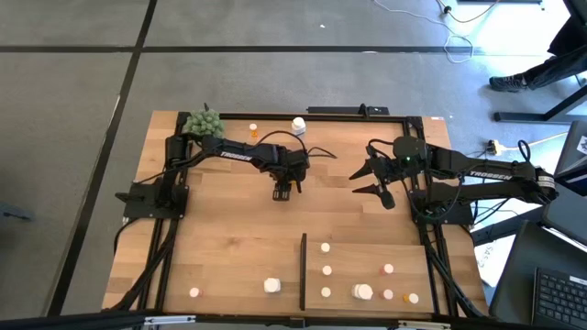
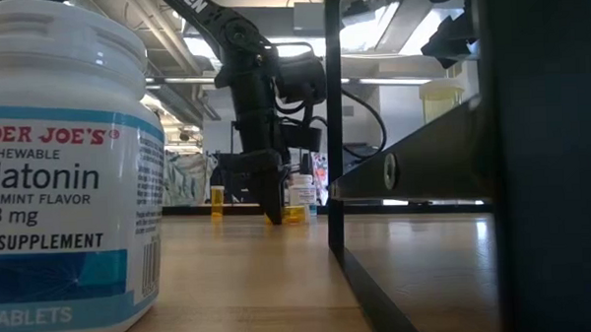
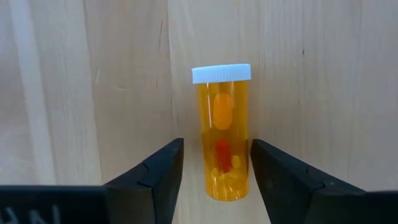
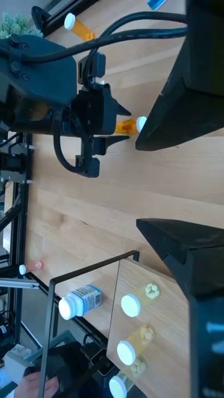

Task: Pick and place medicine bottles onto shelf by color
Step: Put the bottom orange pill bottle on the shelf aligned with the other orange pill bottle

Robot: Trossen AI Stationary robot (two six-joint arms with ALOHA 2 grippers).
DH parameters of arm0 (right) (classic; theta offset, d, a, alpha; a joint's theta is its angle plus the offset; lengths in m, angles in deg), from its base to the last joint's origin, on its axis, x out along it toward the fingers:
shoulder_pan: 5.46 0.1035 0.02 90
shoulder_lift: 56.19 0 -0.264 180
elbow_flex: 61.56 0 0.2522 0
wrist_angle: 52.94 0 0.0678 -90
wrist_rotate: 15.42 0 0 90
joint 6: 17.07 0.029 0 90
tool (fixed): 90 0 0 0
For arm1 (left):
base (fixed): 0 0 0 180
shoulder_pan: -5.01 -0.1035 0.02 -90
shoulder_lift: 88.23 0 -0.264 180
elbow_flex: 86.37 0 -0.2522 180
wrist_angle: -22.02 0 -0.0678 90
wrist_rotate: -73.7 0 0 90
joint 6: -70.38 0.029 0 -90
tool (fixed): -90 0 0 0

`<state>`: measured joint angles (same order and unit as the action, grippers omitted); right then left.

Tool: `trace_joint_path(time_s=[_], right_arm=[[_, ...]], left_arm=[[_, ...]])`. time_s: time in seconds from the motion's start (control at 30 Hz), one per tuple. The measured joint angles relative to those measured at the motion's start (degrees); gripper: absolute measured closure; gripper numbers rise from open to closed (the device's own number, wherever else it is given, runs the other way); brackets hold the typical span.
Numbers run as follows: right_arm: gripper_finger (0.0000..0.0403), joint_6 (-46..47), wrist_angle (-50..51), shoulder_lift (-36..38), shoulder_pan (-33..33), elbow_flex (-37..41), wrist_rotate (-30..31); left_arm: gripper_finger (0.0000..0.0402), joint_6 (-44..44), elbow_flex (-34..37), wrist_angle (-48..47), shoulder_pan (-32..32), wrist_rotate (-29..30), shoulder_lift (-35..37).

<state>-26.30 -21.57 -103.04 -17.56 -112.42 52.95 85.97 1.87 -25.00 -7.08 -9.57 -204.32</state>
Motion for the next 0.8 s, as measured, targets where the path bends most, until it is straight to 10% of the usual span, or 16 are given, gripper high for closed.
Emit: trace_joint_path(time_s=[0.8], right_arm=[[0.0211, -0.02, 0.01, 0.0, 0.01, 0.0, 0.0]], left_arm=[[0.0321, -2.59, -1.86, -0.44, 0.68, 1.79, -0.26]])
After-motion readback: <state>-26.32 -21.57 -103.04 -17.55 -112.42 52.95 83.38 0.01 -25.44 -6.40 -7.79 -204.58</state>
